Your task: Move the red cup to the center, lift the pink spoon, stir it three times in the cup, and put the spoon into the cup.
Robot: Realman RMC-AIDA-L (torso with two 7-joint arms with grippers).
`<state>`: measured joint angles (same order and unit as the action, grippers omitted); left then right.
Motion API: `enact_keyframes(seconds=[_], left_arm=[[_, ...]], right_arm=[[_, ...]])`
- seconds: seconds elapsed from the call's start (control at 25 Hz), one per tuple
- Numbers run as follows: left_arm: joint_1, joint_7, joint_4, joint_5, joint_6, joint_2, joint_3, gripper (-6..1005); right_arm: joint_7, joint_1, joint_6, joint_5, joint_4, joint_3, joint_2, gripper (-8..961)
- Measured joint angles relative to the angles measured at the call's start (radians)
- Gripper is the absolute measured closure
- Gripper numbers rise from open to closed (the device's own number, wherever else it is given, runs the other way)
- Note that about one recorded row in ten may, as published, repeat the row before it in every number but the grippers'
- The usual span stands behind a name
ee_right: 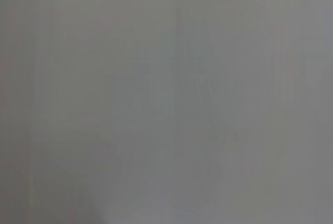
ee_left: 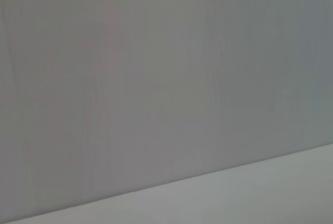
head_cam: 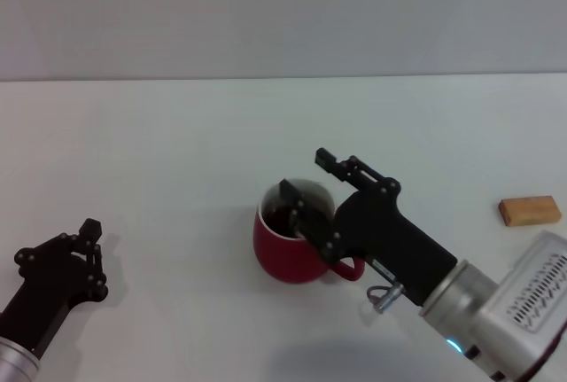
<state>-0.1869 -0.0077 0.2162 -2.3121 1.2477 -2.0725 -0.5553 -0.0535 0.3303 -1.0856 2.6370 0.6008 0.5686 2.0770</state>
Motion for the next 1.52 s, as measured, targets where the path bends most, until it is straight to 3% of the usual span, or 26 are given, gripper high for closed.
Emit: enact_keyframes(seconds=[0.12,0.64,1.12,1.52], left_arm=[[0.007,0.0,0.001,0.004,0.004,0.0,-0.002,1001],[0.027,-0.002,0.003,0.007,0.056,0.003,-0.031,1001],[0.055,-0.008,0.017,0.009,0.172,0.003,-0.073,1001],[0.064,-0.002,0.013,0.01,0.174,0.002,-0.086,1001]], right_arm=[[0.004,-0.037,-0.085,-0.003,-0.028,0.022,0.003,535],[0.005,-0.193,-0.261,-0.043,-0.094,0.202,0.008,506],[0.006,-0.286,-0.349,-0.238,-0.153,0.168,0.01,507],[0.006,-0.286,-0.354,-0.255,-0.184,0.143,0.011,506]])
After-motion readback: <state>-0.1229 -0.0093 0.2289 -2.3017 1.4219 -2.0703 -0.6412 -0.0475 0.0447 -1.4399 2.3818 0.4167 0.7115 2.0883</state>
